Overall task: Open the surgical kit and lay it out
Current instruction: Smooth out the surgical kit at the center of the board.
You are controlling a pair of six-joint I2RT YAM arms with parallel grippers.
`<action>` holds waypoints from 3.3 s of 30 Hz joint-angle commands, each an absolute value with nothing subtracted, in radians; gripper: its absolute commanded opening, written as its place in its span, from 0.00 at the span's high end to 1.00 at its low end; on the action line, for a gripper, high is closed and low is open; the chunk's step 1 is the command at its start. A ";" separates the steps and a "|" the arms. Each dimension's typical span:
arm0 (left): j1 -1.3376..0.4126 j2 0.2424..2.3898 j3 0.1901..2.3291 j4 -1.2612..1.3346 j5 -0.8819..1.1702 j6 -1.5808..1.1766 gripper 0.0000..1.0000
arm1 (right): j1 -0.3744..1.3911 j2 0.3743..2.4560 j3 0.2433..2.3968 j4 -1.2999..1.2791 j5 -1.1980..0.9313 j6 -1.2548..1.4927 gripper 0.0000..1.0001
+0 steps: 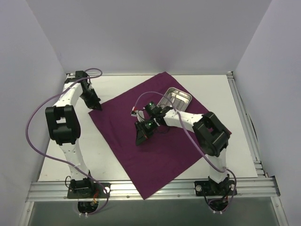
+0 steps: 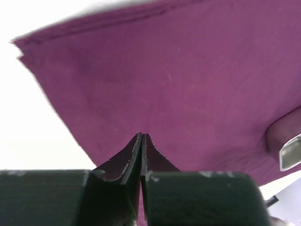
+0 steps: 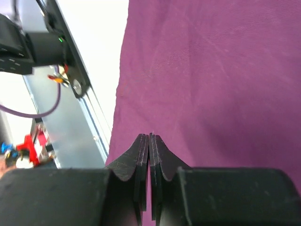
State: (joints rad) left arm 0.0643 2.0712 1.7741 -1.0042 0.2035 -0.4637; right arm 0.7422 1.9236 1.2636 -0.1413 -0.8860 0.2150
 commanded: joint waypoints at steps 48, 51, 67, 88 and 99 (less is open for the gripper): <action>0.029 2.101 1.563 -0.891 0.336 -0.494 0.94 | 0.914 2.255 1.603 -0.440 -0.954 0.011 1.00; 0.029 2.167 1.581 -0.911 0.307 -0.485 0.96 | 0.914 2.226 1.482 -0.410 -0.931 -0.008 1.00; 0.114 2.250 1.718 -0.974 0.212 -0.433 0.97 | 0.910 1.884 1.098 -0.337 -0.726 0.216 1.00; 0.025 1.993 1.468 -0.907 0.339 -0.462 0.93 | 0.882 2.195 1.707 -0.540 -0.906 -0.049 1.00; 0.052 2.043 1.422 -0.899 0.296 -0.472 0.96 | 0.960 2.200 1.544 -0.398 -1.022 0.000 1.00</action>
State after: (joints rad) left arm 0.0292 2.0216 1.4113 -0.9226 0.3214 -0.4648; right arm 0.9573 2.2368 1.6154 -0.4183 -0.9783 -0.0200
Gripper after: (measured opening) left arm 0.053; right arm 0.036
